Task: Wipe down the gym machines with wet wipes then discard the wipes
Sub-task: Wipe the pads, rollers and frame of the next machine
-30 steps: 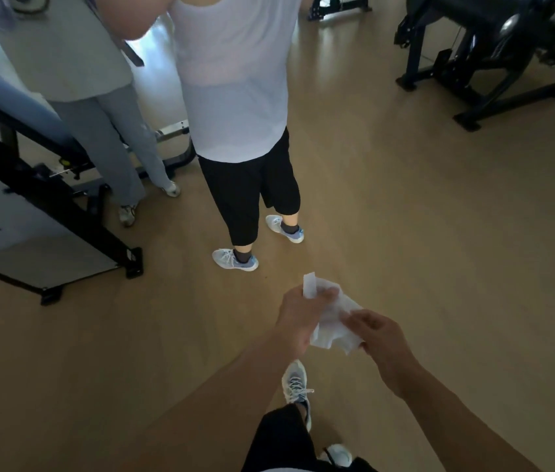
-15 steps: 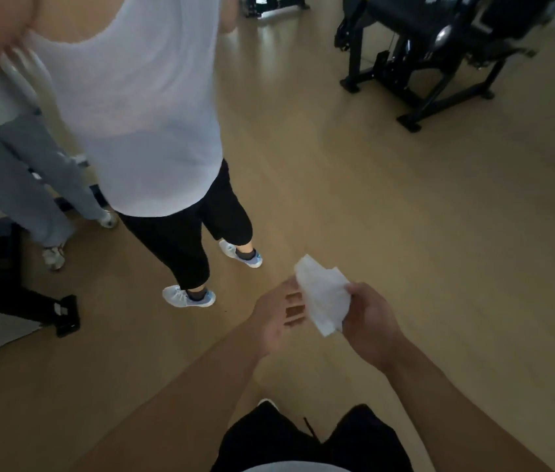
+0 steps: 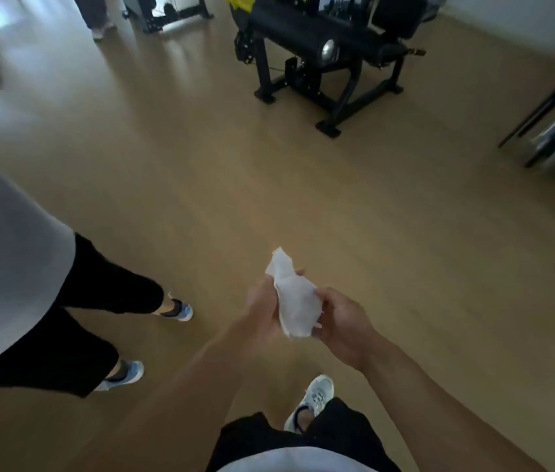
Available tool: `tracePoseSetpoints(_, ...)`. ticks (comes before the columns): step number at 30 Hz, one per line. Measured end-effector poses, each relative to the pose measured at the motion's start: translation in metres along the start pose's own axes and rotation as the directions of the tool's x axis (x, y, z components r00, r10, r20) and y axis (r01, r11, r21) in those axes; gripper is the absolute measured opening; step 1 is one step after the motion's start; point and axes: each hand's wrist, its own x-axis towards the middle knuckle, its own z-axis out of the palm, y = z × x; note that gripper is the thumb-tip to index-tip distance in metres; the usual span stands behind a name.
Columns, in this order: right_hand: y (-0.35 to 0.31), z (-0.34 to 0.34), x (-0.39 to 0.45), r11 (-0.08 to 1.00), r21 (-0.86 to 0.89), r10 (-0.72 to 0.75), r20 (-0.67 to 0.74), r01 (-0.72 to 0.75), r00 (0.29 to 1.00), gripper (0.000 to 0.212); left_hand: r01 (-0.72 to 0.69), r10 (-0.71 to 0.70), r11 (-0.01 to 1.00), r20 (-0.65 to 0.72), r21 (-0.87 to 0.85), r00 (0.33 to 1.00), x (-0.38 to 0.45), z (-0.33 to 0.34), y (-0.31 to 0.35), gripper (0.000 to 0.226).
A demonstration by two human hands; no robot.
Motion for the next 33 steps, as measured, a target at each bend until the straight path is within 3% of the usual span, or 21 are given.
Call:
tracePoseSetpoints(3, -0.052, -0.029, 0.023, 0.999, -0.036, -0.012, -0.040, 0.010, 0.999, 0.032, -0.077, 0.088, 0.995, 0.164, -0.070, 0.983, 0.001, 0.043, 0.038, 0.052)
tracePoseSetpoints(6, -0.101, -0.050, 0.046, 1.000, -0.009, -0.020, -0.086, 0.019, 0.996, 0.030, -0.202, 0.212, 0.975, 0.108, -0.091, 0.971, 0.039, 0.055, 0.065, 0.025)
tracePoseSetpoints(9, -0.146, -0.061, 0.075, 0.999, 0.040, -0.033, -0.098, 0.037, 0.995, 0.032, -0.218, 0.231, 0.964, 0.071, -0.151, 0.970, 0.066, 0.086, 0.090, 0.008)
tracePoseSetpoints(12, -0.191, -0.061, 0.111, 0.993, 0.102, -0.046, -0.086, 0.054, 0.995, 0.028, -0.239, 0.259, 0.948, 0.074, -0.209, 0.963, 0.095, 0.121, 0.117, 0.032)
tracePoseSetpoints(14, -0.223, -0.059, 0.139, 0.986, 0.154, -0.057, -0.079, 0.068, 0.995, 0.026, -0.243, 0.265, 0.937, 0.058, -0.250, 0.962, 0.117, 0.145, 0.140, 0.034)
tracePoseSetpoints(18, -0.293, -0.050, 0.199, 0.980, 0.183, -0.070, -0.052, 0.078, 0.996, 0.031, -0.267, 0.273, 0.957, 0.036, -0.114, 0.961, 0.162, 0.192, 0.199, 0.031)
tracePoseSetpoints(20, -0.329, -0.043, 0.228, 0.980, 0.181, -0.070, -0.044, 0.077, 0.997, 0.034, -0.229, 0.225, 0.973, 0.111, 0.024, 0.968, 0.182, 0.214, 0.236, 0.009)
tracePoseSetpoints(23, -0.380, -0.030, 0.270, 0.979, 0.188, -0.070, -0.042, 0.077, 0.997, 0.035, -0.242, 0.191, 0.957, 0.281, 0.161, 0.941, 0.207, 0.246, 0.292, 0.052)
tracePoseSetpoints(26, -0.423, -0.021, 0.309, 0.982, 0.169, -0.074, -0.049, 0.082, 0.996, 0.035, -0.359, 0.250, 0.892, 0.361, 0.275, 0.898, 0.226, 0.281, 0.341, 0.066)
tracePoseSetpoints(29, -0.460, -0.021, 0.347, 0.986, 0.141, -0.081, -0.044, 0.087, 0.996, 0.038, -0.414, 0.308, 0.868, 0.358, 0.272, 0.881, 0.246, 0.314, 0.379, 0.044)
tracePoseSetpoints(33, -0.513, -0.032, 0.407, 0.984, 0.148, -0.089, -0.080, 0.100, 0.993, 0.039, -0.412, 0.339, 0.886, 0.307, 0.214, 0.889, 0.281, 0.366, 0.421, 0.032)
